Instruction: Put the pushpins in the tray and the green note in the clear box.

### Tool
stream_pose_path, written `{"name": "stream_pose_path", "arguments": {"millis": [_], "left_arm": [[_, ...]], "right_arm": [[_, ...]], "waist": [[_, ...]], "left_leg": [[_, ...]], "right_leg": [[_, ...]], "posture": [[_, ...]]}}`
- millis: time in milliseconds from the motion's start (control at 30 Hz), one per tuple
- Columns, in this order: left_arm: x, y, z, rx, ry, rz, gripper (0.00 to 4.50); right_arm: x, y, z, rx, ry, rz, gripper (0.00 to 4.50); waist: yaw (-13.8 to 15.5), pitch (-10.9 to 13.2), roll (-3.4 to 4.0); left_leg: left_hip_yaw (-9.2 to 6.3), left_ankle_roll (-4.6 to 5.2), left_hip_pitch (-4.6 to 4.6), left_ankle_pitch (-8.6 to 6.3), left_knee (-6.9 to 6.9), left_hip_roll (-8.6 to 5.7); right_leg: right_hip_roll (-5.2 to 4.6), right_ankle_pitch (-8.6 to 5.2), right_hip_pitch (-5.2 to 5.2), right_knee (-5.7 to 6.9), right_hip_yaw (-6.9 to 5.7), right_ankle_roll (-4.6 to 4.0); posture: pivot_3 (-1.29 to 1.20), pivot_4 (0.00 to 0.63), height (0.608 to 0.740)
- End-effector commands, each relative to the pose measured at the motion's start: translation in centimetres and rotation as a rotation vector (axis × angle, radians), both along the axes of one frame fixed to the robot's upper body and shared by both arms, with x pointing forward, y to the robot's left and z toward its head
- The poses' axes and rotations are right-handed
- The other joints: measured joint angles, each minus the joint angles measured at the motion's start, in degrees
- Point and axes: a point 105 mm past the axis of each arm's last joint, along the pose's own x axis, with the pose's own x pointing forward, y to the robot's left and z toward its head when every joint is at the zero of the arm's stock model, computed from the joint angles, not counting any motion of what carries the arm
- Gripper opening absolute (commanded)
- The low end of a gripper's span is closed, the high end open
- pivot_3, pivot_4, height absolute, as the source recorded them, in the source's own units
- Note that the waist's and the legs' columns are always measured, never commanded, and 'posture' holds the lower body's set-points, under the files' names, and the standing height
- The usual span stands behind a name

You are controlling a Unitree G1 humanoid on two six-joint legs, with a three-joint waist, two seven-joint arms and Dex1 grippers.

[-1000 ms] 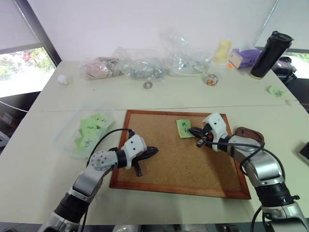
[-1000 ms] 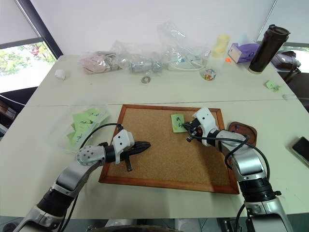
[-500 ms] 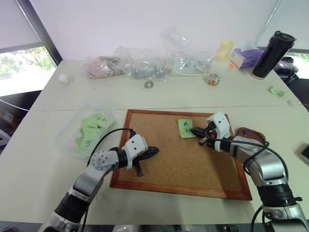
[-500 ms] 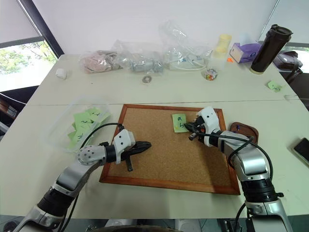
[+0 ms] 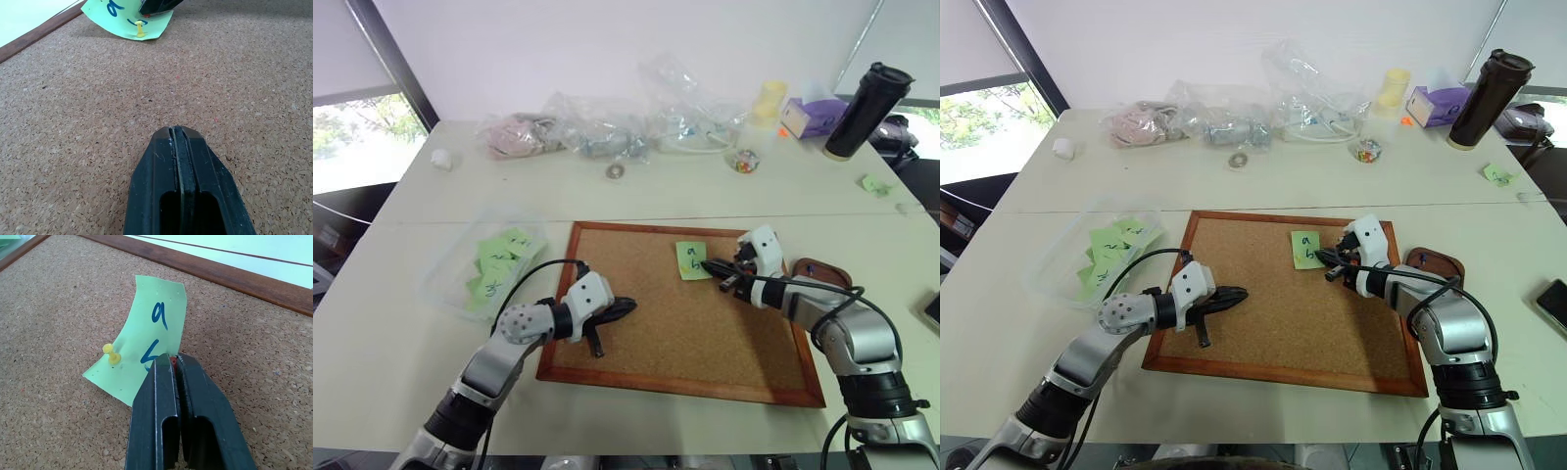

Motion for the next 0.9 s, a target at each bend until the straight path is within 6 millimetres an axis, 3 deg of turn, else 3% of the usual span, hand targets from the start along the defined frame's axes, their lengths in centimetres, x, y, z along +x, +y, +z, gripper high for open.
{"name": "stream_pose_path", "arguments": {"millis": [33,67,433,900], "left_arm": [[-0.5,1.2,-2.8,0.078,0.096,0.038,0.00],[-0.5,1.2,-2.8,0.078,0.097,0.039,0.00],[-0.6,1.2,-3.1,0.072,0.102,0.048,0.00],[-0.6,1.2,-2.9,0.074,0.097,0.048,0.00]], "right_arm": [[0.8,-0.9,2.7,-0.039,-0.115,-0.038,1.32],[0.7,-0.9,2.6,-0.061,-0.124,-0.026,1.74],[-0.1,0.4,2.9,-0.132,-0.208,0.068,1.74],[-0.9,1.1,0.6,-0.142,-0.137,0.107,1.74]], "waist": [[0.0,0.0,-0.01],[0.0,0.0,-0.01],[-0.1,0.0,-0.03],[-0.1,0.0,-0.04]], "left_leg": [[0.00,0.00,0.00,0.00,0.00,0.00],[0.00,0.00,0.00,0.00,-0.01,0.00],[0.00,-0.01,0.05,0.00,-0.04,0.01],[0.00,-0.01,0.05,0.01,-0.05,0.01]], "right_leg": [[0.00,0.00,0.00,0.00,0.00,0.00],[0.00,0.00,-0.01,0.00,0.00,0.00],[0.03,0.00,0.00,0.01,0.00,0.00],[0.02,0.00,0.01,0.00,0.01,0.00]], "posture": [[0.00,0.150,0.740],[0.00,0.150,0.740],[0.00,0.150,0.740],[0.00,0.150,0.740]]}}
